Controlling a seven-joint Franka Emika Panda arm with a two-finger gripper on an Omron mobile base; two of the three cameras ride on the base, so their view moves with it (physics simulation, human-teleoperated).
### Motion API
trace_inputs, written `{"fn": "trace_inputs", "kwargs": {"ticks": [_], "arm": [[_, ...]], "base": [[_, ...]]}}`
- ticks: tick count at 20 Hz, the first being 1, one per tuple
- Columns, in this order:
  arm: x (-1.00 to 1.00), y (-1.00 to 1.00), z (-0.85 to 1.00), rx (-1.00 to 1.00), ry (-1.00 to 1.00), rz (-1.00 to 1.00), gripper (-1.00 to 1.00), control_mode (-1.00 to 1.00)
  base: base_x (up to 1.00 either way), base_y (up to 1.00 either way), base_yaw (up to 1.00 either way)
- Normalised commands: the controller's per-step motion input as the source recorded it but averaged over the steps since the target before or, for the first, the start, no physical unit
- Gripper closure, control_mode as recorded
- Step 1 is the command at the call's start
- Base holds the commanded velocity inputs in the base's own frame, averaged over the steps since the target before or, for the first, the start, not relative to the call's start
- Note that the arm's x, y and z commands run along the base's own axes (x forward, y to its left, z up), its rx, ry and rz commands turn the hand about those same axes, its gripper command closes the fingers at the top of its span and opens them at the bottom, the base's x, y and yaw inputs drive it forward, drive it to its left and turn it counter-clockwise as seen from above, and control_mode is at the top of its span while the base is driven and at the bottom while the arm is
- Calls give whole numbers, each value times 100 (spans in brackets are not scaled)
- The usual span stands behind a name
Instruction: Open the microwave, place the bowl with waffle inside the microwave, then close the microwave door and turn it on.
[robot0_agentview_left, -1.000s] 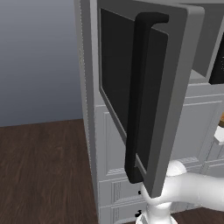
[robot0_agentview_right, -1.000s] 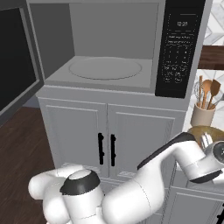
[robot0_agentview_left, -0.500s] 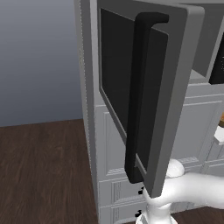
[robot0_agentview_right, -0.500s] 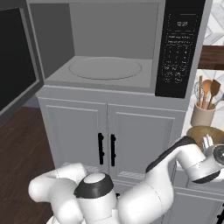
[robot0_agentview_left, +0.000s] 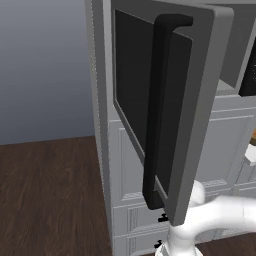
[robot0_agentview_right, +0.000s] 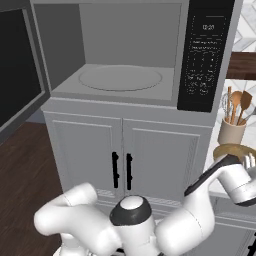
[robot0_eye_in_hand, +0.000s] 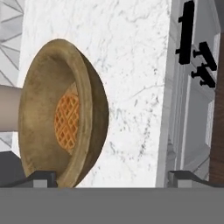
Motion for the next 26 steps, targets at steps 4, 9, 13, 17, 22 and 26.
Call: {"fn": "trace_inputs", "kwargs": {"ticks": [4, 9, 13, 17, 22, 26], "arm": [[19, -8, -25, 8, 0, -7, -100, -100], [22, -3, -33, 4, -3, -13, -100, -100], [28, 0, -25, 0, -1, -12, -100, -100], [32, 0, -3, 0, 0, -1, -100, -100], [38, 0, -2, 1, 0, 0, -100, -100], [31, -13, -16, 3, 0, 0, -100, -100]], "base": [[0, 0, 0], [0, 0, 0], [0, 0, 0], [0, 0, 0], [0, 0, 0], [0, 0, 0]]}}
